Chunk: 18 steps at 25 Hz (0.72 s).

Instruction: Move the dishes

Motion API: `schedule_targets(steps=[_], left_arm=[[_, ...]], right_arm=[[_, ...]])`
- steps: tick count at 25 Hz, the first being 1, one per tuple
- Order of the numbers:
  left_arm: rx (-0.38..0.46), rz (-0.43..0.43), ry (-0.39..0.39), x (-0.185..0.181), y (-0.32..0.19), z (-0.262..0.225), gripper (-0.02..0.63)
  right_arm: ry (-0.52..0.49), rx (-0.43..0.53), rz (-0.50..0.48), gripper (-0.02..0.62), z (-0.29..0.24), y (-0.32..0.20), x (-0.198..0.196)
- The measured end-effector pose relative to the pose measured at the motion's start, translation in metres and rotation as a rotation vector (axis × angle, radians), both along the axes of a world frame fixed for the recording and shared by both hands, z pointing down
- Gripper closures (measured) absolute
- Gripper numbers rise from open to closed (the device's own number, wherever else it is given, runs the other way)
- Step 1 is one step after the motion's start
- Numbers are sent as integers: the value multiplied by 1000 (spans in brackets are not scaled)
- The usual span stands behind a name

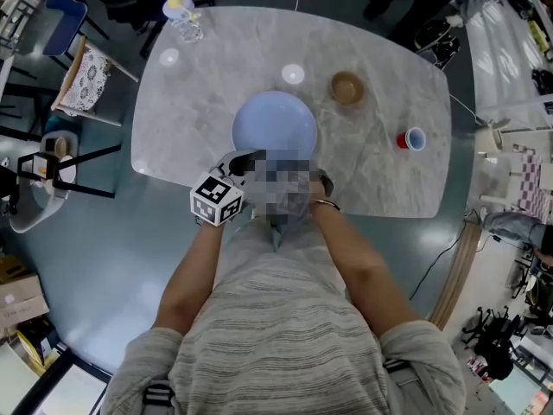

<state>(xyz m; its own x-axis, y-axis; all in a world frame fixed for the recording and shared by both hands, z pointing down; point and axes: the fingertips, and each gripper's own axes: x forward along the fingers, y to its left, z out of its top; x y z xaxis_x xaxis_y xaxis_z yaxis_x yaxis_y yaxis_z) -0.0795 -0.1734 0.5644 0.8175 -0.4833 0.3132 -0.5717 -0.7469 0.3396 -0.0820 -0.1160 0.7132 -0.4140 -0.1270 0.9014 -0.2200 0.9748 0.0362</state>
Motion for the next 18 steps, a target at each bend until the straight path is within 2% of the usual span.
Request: schedule_targets(steps=[11, 18], left_arm=[[-3, 46, -8, 20, -29, 2, 584], [-16, 18, 3, 27, -62, 6, 583]], right_arm=[[2, 29, -24, 561, -5, -53, 17], [8, 69, -37, 565, -8, -97, 27]])
